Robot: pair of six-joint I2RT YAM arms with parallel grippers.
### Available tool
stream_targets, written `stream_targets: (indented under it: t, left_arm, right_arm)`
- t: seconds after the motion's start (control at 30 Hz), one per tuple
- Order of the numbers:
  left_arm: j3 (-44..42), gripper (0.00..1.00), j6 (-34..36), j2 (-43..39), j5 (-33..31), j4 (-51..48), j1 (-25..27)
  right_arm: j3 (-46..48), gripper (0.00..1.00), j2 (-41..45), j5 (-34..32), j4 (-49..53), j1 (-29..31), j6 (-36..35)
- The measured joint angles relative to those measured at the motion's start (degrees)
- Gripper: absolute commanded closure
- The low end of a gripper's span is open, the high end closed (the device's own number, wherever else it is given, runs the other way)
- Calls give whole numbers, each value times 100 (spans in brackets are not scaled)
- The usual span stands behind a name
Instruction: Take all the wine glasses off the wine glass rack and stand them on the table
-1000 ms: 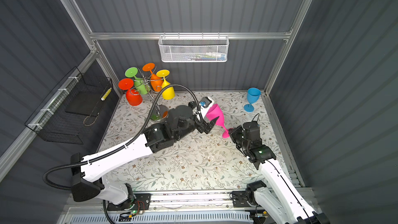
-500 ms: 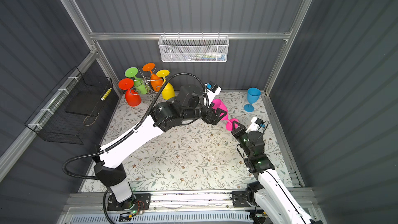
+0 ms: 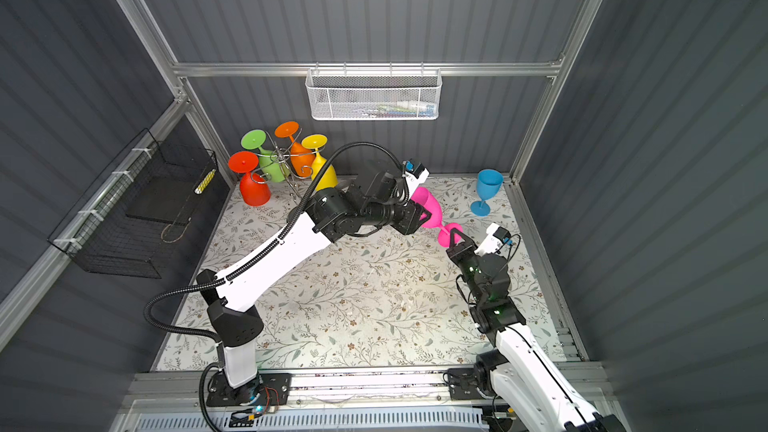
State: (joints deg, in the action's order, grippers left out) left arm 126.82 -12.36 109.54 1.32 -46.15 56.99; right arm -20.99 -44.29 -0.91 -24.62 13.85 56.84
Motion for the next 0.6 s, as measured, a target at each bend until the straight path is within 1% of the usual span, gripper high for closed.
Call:
stream_targets:
  t: [0.07, 0.13, 0.17, 0.23, 0.3, 0.33, 0.37, 0.5, 0.6]
  left_arm:
    - [35, 85, -2, 13, 15, -15, -7]
    - [92, 95, 46, 28, 35, -13, -11]
    - [136, 99, 48, 37, 76, -13, -17]
    - [203, 100, 74, 66, 192, -20, -31]
    - [249, 100, 94, 116, 192, -33, -35]
    - [269, 100, 96, 140, 216, -35, -59]
    - [278, 100, 98, 168, 232, -52, -87]
    - [328, 100, 151, 382, 72, -234, -247]
    - [391, 100, 195, 586, -111, -385, -400]
  right_arm:
    - [0, 100, -94, 4, -61, 0, -22]
    - [0, 100, -177, 9, -87, 0, -50]
    - [0, 100, -251, 42, -116, 2, -55]
    - [-2, 100, -398, 133, -223, 9, -48]
    - [-35, 83, -535, 184, -289, 2, -44]
    - [-52, 79, -597, 186, -291, 2, -76]
    - [-79, 72, -686, 177, -293, 0, -70]
    - [-275, 37, -868, 138, -188, -13, -262]
    - [-588, 18, -894, -26, 114, -22, -468]
